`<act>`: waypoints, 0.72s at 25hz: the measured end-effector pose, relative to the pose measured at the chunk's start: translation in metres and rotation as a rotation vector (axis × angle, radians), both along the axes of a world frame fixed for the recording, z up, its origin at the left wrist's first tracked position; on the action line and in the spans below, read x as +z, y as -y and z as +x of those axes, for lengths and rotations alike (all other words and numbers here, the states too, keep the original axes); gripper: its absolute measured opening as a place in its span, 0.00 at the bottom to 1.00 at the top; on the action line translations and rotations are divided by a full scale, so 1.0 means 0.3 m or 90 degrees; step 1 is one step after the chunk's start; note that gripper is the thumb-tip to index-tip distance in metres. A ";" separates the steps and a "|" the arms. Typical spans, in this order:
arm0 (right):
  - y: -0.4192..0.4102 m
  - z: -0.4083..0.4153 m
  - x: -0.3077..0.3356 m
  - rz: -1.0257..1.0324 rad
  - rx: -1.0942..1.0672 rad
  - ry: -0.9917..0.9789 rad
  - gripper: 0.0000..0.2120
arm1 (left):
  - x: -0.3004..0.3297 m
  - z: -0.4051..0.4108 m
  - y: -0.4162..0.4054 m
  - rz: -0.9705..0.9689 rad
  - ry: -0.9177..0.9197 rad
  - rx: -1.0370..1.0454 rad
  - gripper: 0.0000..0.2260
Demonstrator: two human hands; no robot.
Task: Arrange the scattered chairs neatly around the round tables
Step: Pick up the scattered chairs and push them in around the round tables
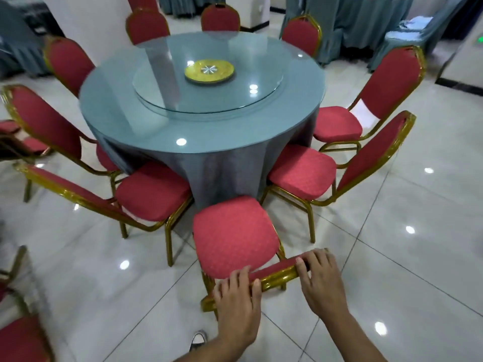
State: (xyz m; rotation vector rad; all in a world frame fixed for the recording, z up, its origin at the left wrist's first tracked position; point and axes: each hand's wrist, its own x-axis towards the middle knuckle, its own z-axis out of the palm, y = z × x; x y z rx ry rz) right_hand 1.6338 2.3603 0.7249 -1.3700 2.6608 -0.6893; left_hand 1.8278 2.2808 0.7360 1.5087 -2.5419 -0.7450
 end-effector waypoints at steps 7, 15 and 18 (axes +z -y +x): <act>-0.009 0.016 -0.057 0.030 -0.041 0.091 0.28 | -0.049 -0.002 0.073 -0.070 -0.024 0.035 0.28; 0.324 -0.192 -0.020 0.042 0.011 0.122 0.37 | -0.046 -0.179 0.392 -0.106 -0.047 0.034 0.31; 0.461 -0.265 -0.027 0.052 0.034 0.135 0.39 | -0.058 -0.226 0.537 -0.140 -0.063 0.058 0.29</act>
